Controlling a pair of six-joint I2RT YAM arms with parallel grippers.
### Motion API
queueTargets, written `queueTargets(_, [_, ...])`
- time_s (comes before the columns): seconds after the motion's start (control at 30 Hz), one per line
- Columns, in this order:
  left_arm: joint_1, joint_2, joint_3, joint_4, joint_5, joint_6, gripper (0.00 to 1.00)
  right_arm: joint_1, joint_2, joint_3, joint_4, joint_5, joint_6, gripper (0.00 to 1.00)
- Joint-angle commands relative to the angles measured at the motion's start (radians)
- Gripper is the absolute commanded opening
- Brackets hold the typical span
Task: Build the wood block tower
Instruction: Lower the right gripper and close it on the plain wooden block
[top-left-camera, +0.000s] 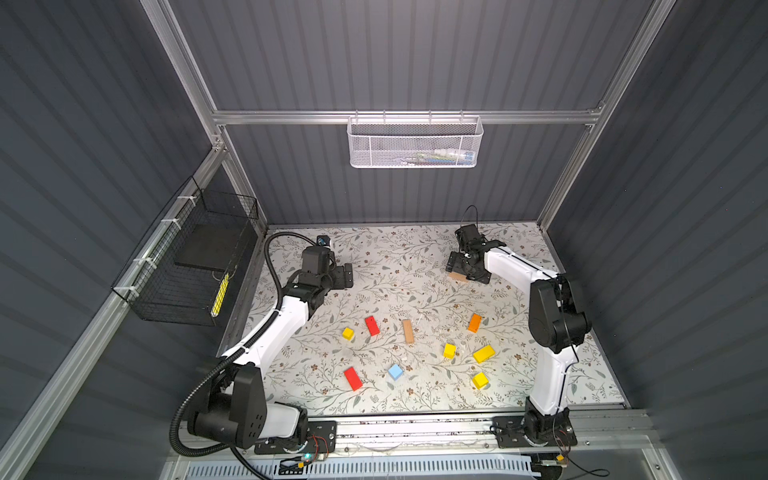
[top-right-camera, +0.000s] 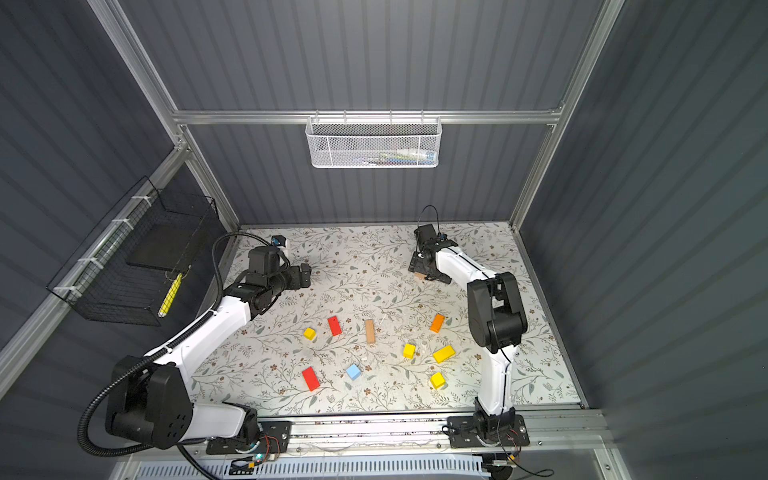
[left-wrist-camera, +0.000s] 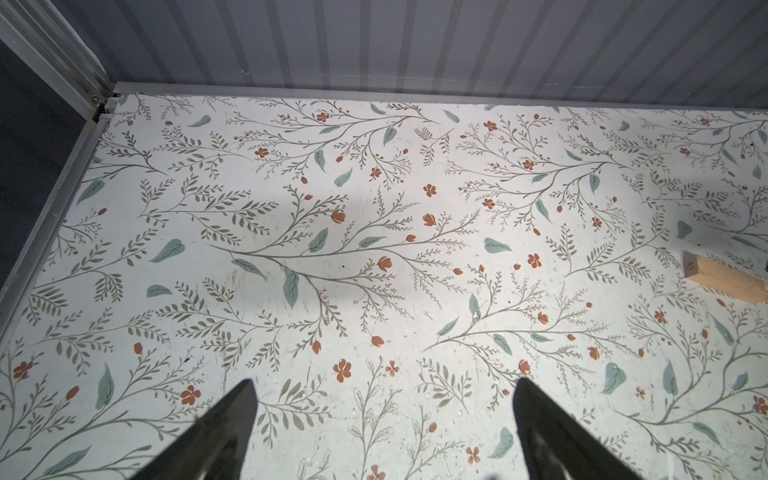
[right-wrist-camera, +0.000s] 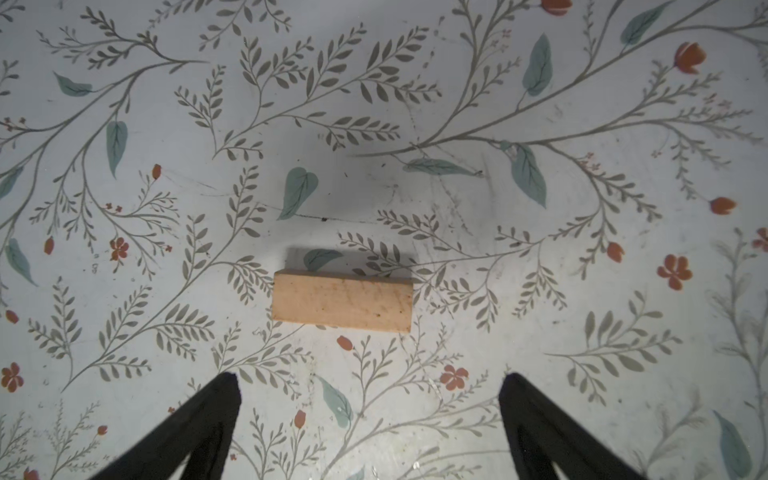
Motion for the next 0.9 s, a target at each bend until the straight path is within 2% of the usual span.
queueTargets(0.0, [0.002, -0.016, 0.021, -0.029, 0.015, -0.022, 0.96, 0.003, 0.041, 0.054, -0.057, -0.003, 0.029, 0.99])
queueTargets(0.3, [0.000, 0.001, 0.030, -0.041, 0.041, -0.022, 0.96, 0.004, 0.138, 0.140, -0.057, -0.051, 0.005, 0.99])
queueTargets(0.57, [-0.001, 0.012, 0.015, -0.035, 0.056, 0.001, 0.96, 0.005, 0.228, 0.254, -0.145, -0.044, -0.011, 0.99])
queueTargets(0.87, [-0.003, 0.028, 0.024, -0.040, 0.076, 0.002, 0.96, 0.002, 0.254, 0.286, -0.193, -0.004, -0.014, 0.99])
